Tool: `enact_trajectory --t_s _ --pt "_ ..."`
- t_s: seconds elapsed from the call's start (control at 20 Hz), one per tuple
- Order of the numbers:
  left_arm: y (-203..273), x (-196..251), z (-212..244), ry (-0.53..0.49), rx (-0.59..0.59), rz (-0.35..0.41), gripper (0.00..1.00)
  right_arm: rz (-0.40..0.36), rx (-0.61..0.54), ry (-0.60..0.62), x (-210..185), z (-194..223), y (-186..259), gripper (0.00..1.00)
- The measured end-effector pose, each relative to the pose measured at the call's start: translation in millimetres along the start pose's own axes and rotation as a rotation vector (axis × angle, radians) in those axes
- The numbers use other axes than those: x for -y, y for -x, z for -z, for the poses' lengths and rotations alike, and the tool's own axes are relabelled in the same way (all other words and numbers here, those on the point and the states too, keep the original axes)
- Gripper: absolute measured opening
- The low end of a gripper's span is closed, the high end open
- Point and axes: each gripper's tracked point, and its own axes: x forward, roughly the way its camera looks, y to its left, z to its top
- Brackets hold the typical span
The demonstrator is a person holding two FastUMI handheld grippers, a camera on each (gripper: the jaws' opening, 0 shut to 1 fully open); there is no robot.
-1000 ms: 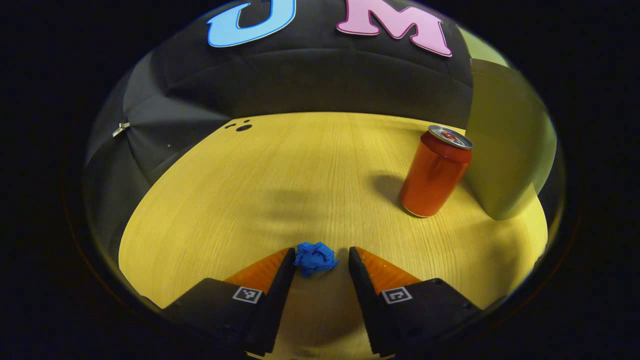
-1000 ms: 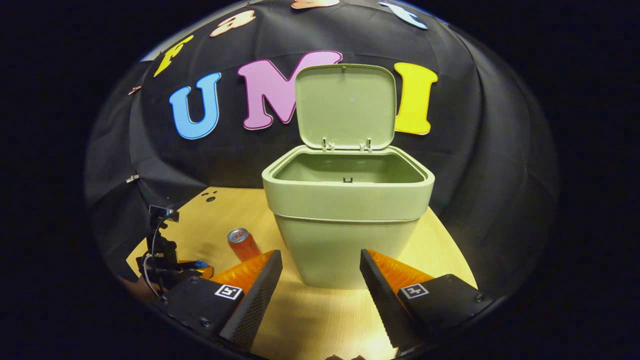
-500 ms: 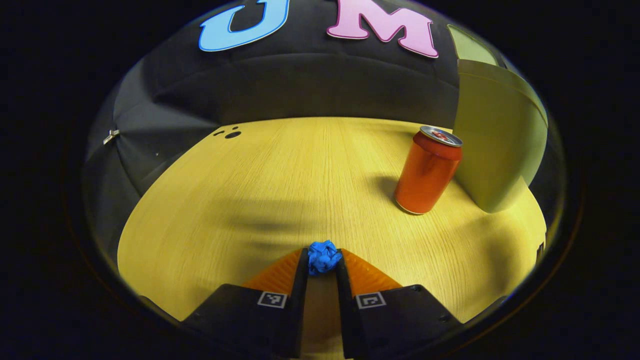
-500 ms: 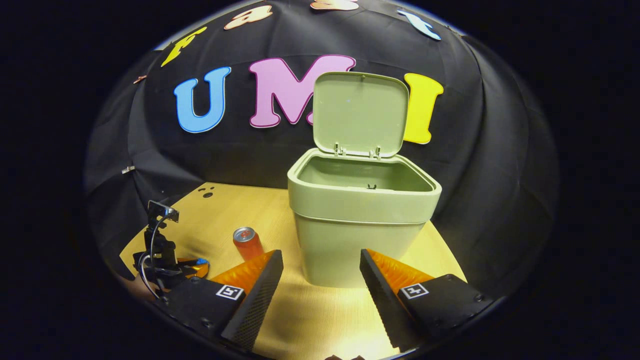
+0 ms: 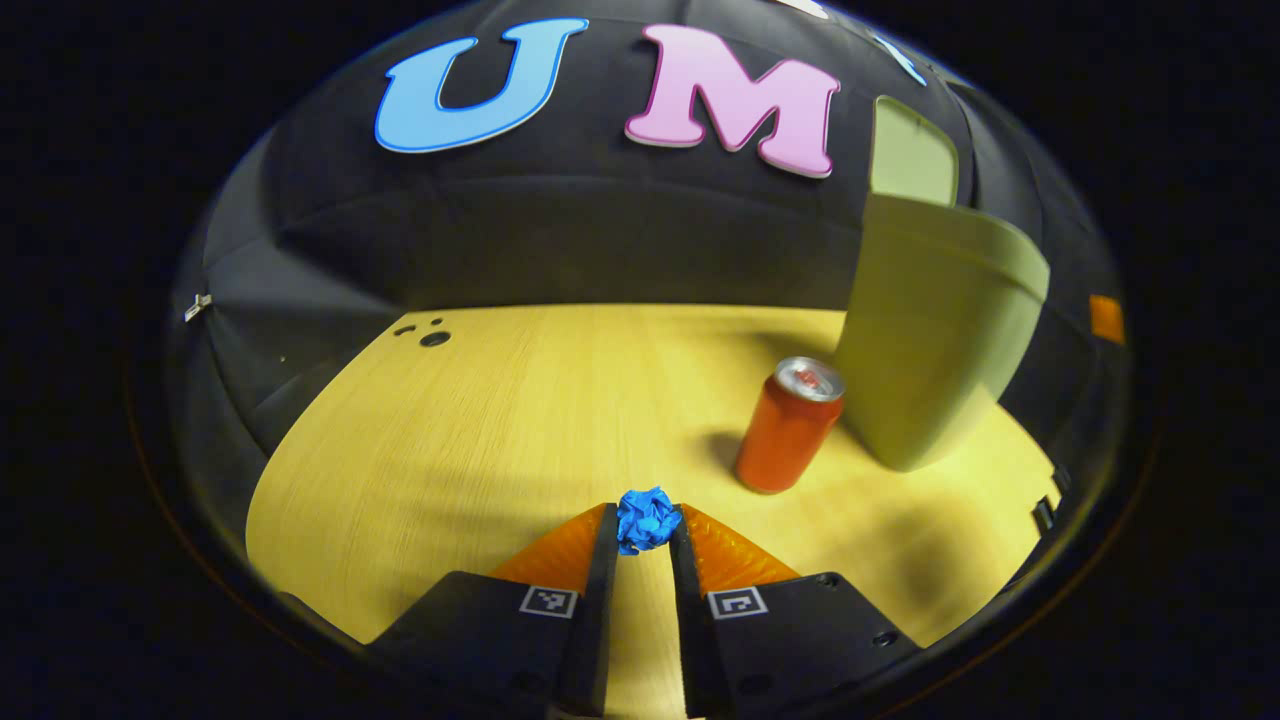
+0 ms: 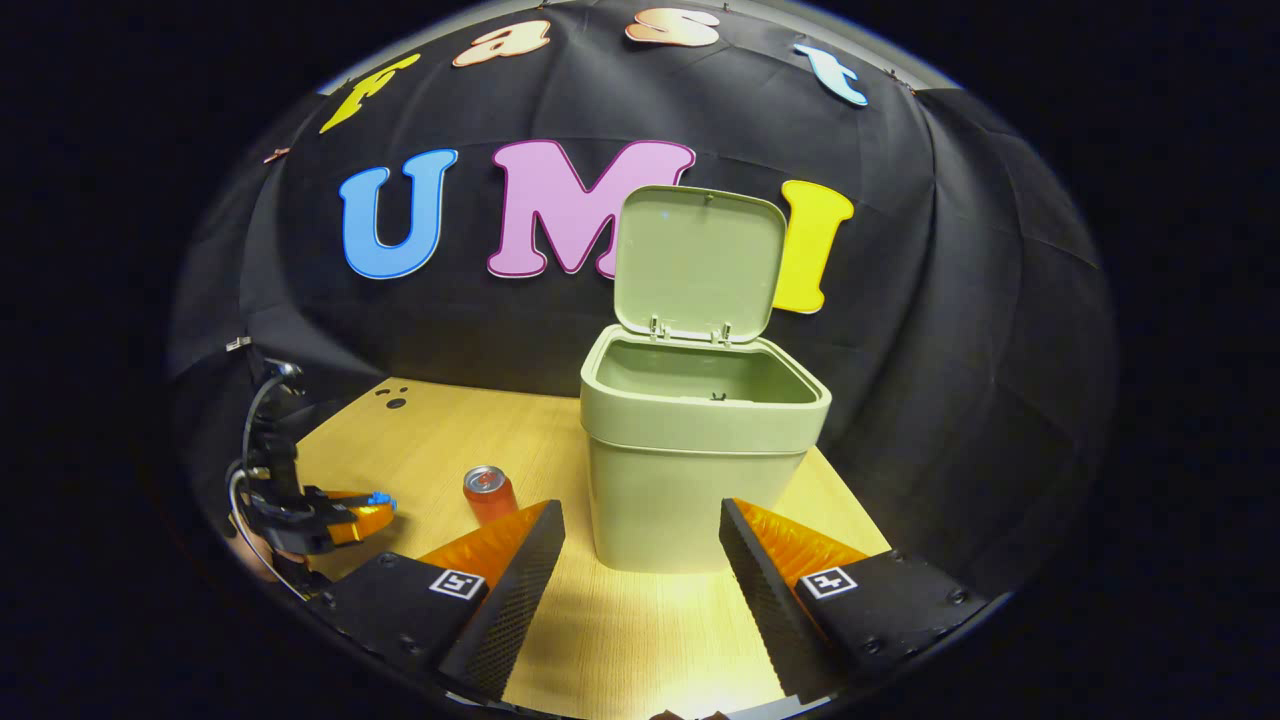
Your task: Press the lid of the desktop garbage bin to open it, pick up the crumpled paper on the desktop and throw it into the bin, then pick up the pop can on the desktop and drop it into the bin, and finally close the garbage bin lid.
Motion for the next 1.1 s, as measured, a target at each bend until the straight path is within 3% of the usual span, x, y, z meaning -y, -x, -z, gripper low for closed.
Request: enact_trajectory --t_s 0.4,0.7,0.95,1.1 --pt "34.9 47.0 -121.9 -0.037 0.151 0.103 0.33 0.007 -0.004 -0.028 13.4 20.2 13.9 0.98" --pt "26.3 150.4 -215.2 -0.090 0.259 0.273 0.33 0.005 0.010 -0.037 49.0 16.9 -4.9 0.98" --pt "3.0 246.1 -235.4 -0.164 0.276 0.421 0.33 0.020 -0.001 -0.076 78.9 19.3 -25.4 0.98" --pt "-21.4 281.3 -226.4 -0.175 0.235 0.447 0.33 0.021 -0.013 -0.093 88.6 23.0 -33.7 0.98"
